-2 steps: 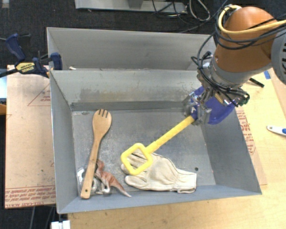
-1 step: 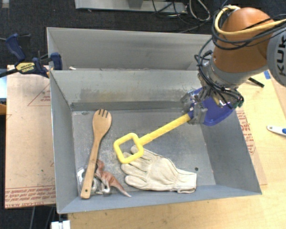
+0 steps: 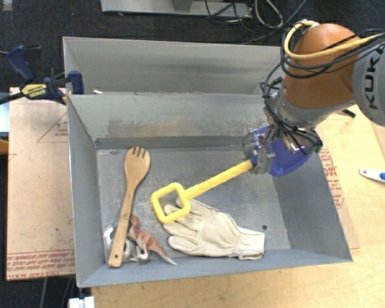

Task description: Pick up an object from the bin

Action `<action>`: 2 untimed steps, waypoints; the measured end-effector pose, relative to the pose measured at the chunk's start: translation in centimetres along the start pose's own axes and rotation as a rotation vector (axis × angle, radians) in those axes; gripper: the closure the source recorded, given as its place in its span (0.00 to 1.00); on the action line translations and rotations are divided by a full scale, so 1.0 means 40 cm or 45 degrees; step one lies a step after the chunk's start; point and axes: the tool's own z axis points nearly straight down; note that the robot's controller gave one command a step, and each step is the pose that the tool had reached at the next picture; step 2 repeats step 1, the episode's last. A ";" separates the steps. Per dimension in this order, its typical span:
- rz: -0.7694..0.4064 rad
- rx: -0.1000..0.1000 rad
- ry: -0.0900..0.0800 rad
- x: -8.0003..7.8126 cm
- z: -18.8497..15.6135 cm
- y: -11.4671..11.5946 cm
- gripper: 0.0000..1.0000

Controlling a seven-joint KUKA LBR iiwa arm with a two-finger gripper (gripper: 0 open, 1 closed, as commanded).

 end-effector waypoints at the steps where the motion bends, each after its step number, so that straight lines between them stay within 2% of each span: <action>1: -0.301 0.004 -0.008 -0.094 -0.031 -0.136 1.00; 2: -0.301 0.004 -0.008 -0.094 -0.031 -0.136 1.00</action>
Offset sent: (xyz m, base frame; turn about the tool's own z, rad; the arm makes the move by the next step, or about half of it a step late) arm 0.0096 -0.0168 -0.0658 -0.0425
